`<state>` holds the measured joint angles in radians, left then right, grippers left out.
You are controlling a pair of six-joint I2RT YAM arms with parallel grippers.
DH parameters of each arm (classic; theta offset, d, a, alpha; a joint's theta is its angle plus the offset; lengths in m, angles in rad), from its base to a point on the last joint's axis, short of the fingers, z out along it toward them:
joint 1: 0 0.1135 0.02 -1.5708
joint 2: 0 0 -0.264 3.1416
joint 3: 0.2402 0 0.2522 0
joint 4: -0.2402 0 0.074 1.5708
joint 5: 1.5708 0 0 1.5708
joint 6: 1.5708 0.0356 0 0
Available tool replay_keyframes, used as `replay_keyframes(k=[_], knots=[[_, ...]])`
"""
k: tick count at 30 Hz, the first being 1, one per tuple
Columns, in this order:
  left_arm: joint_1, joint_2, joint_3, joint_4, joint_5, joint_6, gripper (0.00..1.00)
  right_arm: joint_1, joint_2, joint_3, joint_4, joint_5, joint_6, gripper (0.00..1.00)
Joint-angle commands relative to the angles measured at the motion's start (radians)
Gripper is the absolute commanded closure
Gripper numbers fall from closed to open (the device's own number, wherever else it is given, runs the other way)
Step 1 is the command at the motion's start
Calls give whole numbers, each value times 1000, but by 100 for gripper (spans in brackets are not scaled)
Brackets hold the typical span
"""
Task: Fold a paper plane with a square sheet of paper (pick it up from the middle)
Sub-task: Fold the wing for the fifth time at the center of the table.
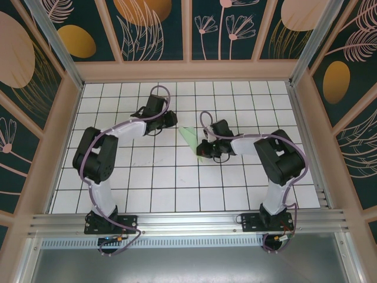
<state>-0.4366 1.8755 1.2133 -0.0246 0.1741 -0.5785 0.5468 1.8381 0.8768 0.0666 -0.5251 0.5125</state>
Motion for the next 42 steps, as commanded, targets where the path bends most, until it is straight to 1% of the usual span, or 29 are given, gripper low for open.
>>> replay_keyframes(k=[1, 4, 8, 10, 12, 16, 19, 28, 34, 38, 42], knots=[[4, -45, -86, 100, 50, -50, 78, 36, 95, 17, -32, 55, 41, 98], [3, -66, -169, 218, 157, -101, 78, 40, 111, 29, -12, 50, 61, 98], [-2, -50, -254, 392, 315, -174, 79, 40, 110, 28, -1, 50, 71, 98], [-12, -31, -273, 438, 357, -200, 82, 41, 109, 23, 3, 44, 73, 98], [-26, -6, -266, 446, 376, -221, 87, 40, 107, 21, 2, 42, 72, 98], [-60, 44, -246, 426, 369, -227, 89, 40, 109, 19, 4, 34, 70, 98], [-76, 94, -191, 383, 351, -230, 90, 39, 108, 23, 3, 31, 68, 98], [-82, 175, -126, 248, 285, -218, 90, 38, 95, 50, -41, 17, -4, 98], [-90, 227, -83, 129, 195, -181, 90, 40, 54, 69, -44, -3, -54, 98], [-93, 255, -80, 102, 180, -178, 90, 47, 45, 110, -46, -7, -81, 98], [-95, 269, -84, 97, 180, -180, 90, 49, 70, 147, -50, -6, -89, 97]])
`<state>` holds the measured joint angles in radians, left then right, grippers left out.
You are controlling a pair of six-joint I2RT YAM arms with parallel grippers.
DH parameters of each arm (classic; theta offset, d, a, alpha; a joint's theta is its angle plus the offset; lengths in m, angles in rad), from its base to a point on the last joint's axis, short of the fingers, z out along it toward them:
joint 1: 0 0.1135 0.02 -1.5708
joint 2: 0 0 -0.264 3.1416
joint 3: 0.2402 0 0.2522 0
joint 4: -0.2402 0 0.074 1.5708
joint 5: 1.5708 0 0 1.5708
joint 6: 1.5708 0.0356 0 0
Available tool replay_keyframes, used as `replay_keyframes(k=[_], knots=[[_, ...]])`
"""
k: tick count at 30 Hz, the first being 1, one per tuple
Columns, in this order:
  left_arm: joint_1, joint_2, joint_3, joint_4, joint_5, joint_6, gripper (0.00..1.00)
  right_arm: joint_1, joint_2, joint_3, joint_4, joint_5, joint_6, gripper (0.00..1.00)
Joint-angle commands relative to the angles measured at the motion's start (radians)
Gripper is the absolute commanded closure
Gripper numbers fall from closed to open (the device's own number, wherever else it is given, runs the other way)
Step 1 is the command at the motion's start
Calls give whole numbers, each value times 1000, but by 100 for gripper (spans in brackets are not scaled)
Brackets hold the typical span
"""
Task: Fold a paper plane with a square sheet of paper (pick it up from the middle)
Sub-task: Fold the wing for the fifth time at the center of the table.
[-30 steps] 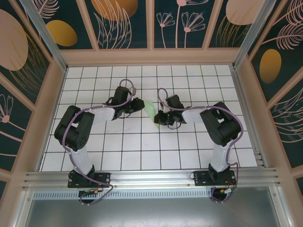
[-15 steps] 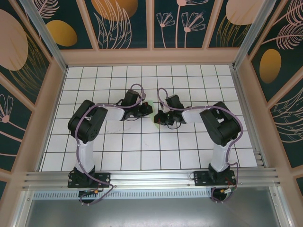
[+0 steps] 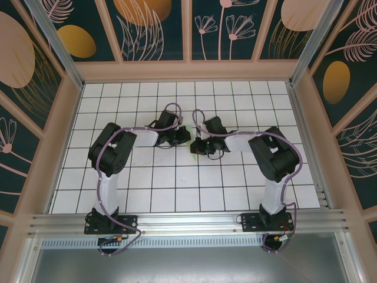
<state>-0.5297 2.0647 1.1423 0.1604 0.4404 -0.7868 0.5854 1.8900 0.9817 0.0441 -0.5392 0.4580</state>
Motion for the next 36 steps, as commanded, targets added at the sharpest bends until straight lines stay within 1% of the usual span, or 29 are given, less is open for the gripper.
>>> replay_keyframes(k=[1, 8, 18, 36], knots=[[-3, 81, -13, -91, -86, 29, 90, 10, 29, 47, -31, 10, -36, 97], [-1, 96, -4, -110, -97, 21, 90, 14, 39, 2, -56, 29, -46, 98], [-1, 119, 11, -175, -166, 8, 91, 17, -33, -125, -88, 13, -91, 98], [-1, 138, 22, -199, -181, -5, 92, 48, -110, -249, -149, 15, -136, 99]])
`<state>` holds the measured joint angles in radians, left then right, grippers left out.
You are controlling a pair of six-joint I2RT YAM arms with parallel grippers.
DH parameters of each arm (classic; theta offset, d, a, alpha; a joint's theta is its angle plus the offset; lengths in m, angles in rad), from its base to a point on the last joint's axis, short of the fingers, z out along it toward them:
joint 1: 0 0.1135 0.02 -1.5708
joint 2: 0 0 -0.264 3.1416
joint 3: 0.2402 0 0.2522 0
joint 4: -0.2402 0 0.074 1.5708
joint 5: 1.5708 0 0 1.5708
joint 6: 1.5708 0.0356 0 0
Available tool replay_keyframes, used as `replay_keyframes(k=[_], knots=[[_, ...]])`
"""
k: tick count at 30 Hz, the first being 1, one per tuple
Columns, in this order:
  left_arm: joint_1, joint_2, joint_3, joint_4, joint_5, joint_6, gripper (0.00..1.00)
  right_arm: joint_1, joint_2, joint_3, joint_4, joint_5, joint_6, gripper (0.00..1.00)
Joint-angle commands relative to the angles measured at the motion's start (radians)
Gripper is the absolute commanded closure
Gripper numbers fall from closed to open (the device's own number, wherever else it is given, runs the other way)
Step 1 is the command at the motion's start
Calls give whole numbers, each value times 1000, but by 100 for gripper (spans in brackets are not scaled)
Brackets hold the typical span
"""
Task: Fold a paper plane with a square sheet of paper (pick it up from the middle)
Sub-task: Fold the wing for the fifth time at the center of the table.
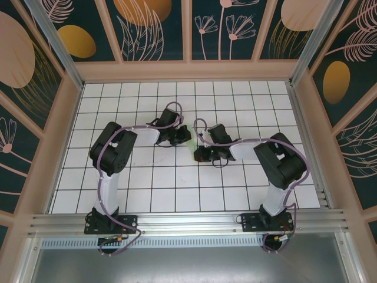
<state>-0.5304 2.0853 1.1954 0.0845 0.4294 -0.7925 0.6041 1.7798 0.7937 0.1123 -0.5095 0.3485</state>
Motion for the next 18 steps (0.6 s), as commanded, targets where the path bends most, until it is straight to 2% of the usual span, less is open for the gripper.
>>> replay_keyframes(k=[1, 11, 16, 18], knots=[[0, 117, -31, -123, -170, -1, 92, 29, -3, -68, -220, -14, -26, 99], [0, 105, -28, -113, -149, 5, 92, 19, -76, -48, -212, 26, 4, 98], [1, 55, 7, -91, -77, 36, 87, -18, -171, -14, -116, 69, 106, 94], [0, 22, 37, -93, -52, 49, 85, -33, -193, -9, -94, 95, 132, 89]])
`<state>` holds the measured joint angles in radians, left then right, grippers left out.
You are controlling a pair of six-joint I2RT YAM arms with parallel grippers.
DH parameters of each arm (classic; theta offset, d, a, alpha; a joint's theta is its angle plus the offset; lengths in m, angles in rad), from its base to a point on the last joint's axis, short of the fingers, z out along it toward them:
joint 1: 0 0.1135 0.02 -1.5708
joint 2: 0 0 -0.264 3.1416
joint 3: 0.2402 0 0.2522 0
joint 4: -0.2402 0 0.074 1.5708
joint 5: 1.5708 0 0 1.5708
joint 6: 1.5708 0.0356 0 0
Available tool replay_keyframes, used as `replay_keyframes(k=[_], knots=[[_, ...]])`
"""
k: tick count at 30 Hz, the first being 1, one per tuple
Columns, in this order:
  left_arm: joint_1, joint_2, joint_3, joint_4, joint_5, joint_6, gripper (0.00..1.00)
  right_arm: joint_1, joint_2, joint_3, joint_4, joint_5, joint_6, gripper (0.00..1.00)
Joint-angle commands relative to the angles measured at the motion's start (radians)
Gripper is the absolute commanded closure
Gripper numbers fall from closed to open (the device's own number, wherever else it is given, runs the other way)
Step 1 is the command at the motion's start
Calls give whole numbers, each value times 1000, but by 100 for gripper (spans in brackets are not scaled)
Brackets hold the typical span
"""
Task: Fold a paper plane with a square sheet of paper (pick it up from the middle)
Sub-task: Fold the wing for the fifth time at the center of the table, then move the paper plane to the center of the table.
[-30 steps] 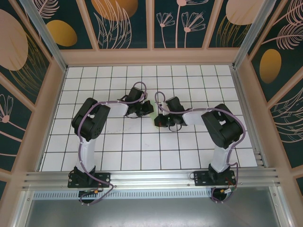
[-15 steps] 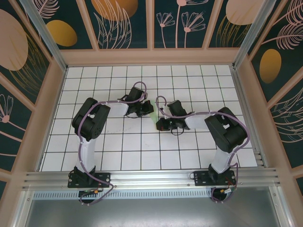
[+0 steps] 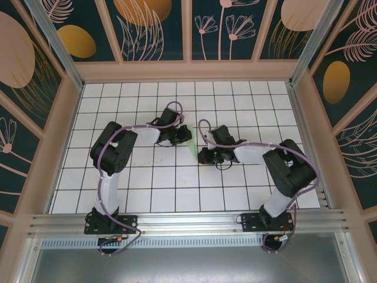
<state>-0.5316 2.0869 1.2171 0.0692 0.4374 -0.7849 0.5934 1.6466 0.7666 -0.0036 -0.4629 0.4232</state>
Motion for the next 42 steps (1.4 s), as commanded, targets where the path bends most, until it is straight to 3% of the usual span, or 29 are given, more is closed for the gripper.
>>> replay_keyframes(k=[1, 7, 13, 19, 27, 32, 42], knots=[[1, 2, 35, -83, -52, 50, 83, -30, -69, 22, 29, 66, 69, 85], [2, -117, 88, -115, -68, 63, 70, -41, -102, 13, 53, 216, 133, 60], [-18, -214, 59, -212, -258, 79, 56, -107, -132, -38, 82, 351, 211, 39], [-76, -216, 76, -321, -420, 77, 46, -143, -145, -95, 151, 330, 254, 27], [-102, -82, 142, -340, -382, 46, 44, -144, -124, -107, 177, 319, 263, 19], [-102, -41, 170, -376, -424, 34, 52, -144, -112, -104, 173, 314, 267, 19], [-103, -151, 62, -292, -474, -14, 89, -143, -97, -84, 145, 317, 268, 19]])
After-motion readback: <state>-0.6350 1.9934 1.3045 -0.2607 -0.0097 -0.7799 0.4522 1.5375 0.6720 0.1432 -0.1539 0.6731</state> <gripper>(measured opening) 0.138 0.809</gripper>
